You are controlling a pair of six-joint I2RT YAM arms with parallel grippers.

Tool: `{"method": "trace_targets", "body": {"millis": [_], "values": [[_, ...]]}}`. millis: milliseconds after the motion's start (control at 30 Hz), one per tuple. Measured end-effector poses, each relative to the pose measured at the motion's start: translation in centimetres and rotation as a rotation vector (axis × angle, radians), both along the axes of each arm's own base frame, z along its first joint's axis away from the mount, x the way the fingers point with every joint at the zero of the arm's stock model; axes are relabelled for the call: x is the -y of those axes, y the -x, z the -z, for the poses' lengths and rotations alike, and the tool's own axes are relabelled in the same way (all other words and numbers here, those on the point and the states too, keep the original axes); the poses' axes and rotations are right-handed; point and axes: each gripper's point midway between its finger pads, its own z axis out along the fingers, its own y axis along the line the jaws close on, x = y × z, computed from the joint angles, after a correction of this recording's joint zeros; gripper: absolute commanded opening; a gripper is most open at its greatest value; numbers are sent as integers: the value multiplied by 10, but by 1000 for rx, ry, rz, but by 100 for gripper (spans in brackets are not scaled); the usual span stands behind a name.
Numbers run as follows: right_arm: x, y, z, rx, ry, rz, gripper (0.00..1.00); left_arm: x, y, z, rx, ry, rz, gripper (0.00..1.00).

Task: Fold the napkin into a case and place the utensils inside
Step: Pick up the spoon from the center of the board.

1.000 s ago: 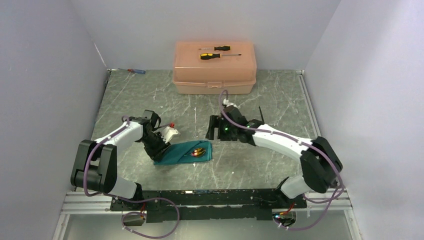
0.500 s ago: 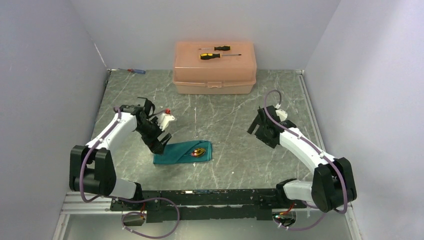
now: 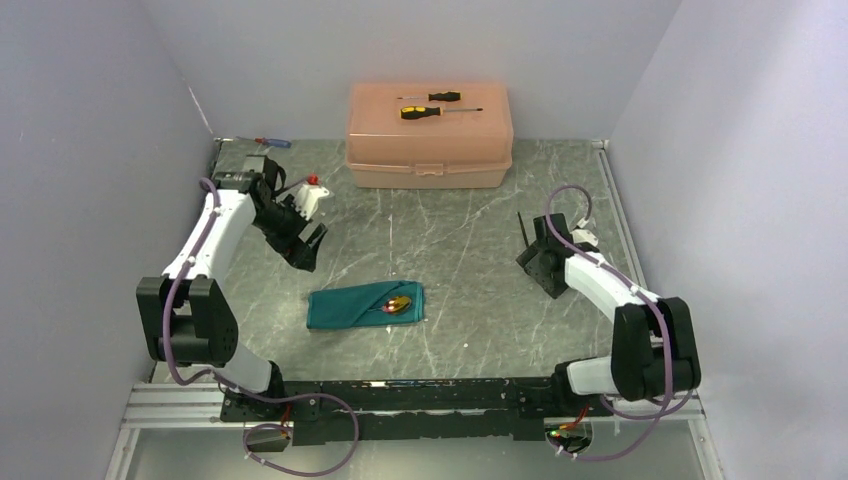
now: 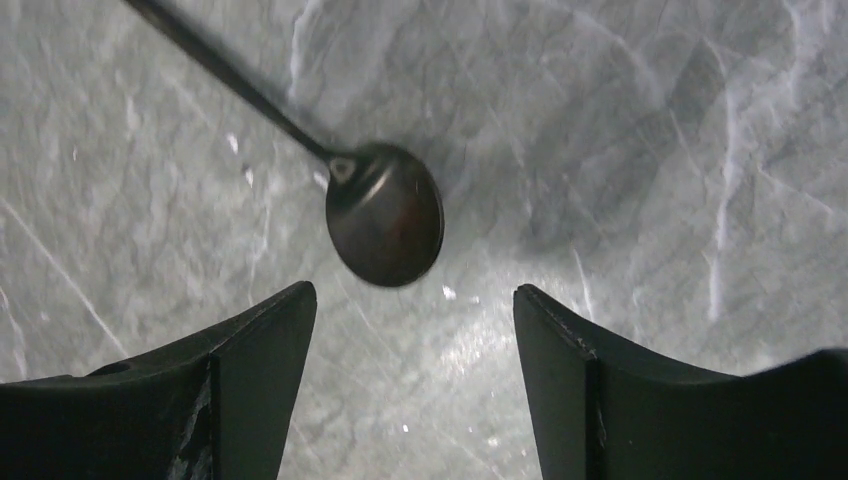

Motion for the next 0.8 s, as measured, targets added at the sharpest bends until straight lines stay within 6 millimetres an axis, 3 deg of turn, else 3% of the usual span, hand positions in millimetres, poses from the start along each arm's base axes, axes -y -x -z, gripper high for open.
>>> {"method": "trace_targets", "body": {"millis": [233,367,433,567,800], "values": [[16,-19,15,17,-8,86,49,-10,-17,-10,26,5,-47,94],[19,-24,20,27,-22,101,18,-16,-19,-10,29,4,-67,94],[17,-25,21,34,-37,102,9,-20,-19,-10,30,3,-79,94],[11,-35,13,92,-71,96,0,-27,-20,-11,33,4,-98,94],[-3,-36,-19,163,-108,-14,0,-28,-18,-17,56,26,-97,70]]}}
